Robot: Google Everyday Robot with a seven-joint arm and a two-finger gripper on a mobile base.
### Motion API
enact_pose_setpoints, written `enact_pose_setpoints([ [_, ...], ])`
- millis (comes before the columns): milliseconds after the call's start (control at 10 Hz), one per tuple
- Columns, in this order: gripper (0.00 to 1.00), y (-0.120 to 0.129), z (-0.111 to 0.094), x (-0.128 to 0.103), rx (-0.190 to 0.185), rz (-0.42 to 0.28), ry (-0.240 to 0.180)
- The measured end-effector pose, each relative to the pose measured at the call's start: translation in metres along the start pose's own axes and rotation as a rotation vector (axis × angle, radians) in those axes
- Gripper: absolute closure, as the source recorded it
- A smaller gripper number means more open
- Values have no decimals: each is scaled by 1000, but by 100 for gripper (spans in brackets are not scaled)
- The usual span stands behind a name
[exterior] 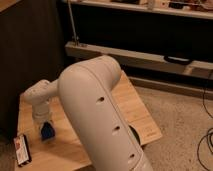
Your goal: Wipe the white sponge on the table
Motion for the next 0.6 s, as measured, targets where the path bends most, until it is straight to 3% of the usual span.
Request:
enact_pose_setpoints([
  [400, 64, -61, -10, -22, -11, 113, -16],
  [600, 64, -97, -14, -16, -15, 185, -19],
])
